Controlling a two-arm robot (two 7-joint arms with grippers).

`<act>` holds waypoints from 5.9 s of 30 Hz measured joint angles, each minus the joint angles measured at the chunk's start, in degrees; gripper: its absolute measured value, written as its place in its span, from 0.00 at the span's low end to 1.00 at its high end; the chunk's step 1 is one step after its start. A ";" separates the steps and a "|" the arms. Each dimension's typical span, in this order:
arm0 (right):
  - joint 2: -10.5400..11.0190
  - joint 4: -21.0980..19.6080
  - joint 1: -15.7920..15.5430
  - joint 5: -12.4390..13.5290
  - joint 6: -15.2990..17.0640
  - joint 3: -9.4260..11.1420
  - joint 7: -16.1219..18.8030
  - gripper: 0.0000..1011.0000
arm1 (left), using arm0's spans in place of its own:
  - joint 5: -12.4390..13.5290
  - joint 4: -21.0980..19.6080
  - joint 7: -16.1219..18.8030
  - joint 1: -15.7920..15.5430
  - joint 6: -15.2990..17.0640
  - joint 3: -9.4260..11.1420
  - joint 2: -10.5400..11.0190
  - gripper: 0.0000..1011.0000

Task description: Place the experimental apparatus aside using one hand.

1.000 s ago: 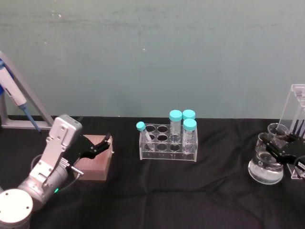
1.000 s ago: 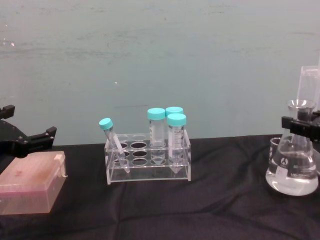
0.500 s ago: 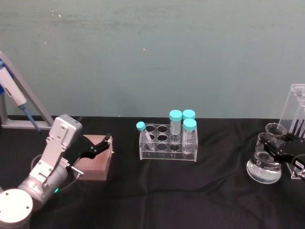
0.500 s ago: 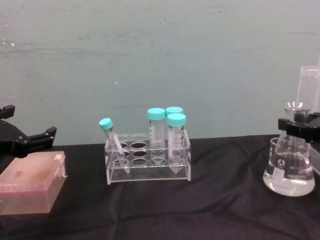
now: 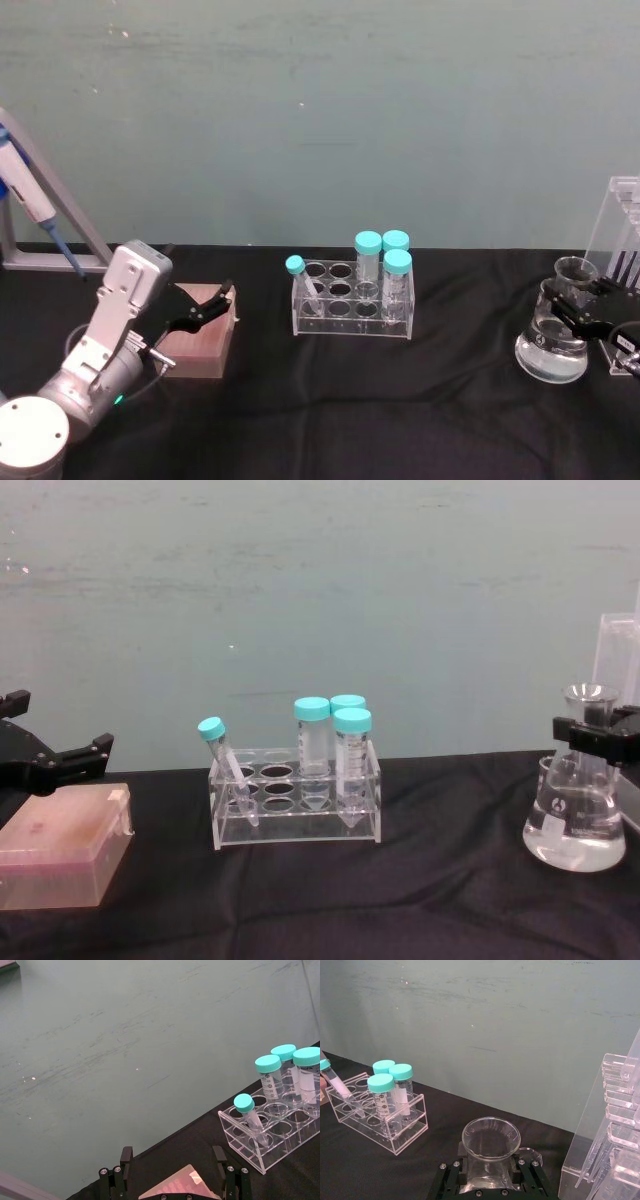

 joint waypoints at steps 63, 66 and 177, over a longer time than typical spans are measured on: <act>0.12 -0.30 -0.09 0.05 0.06 -0.01 0.16 0.99 | 0.00 0.00 0.00 0.00 0.00 0.00 0.00 0.99; 0.16 -0.53 -0.14 0.13 -0.29 0.01 0.30 0.99 | 0.00 0.00 0.00 0.00 0.00 0.00 0.00 0.99; 11.37 -22.85 -19.41 12.21 1.10 4.27 2.00 0.99 | 0.00 0.00 0.00 0.00 0.00 0.00 0.00 0.99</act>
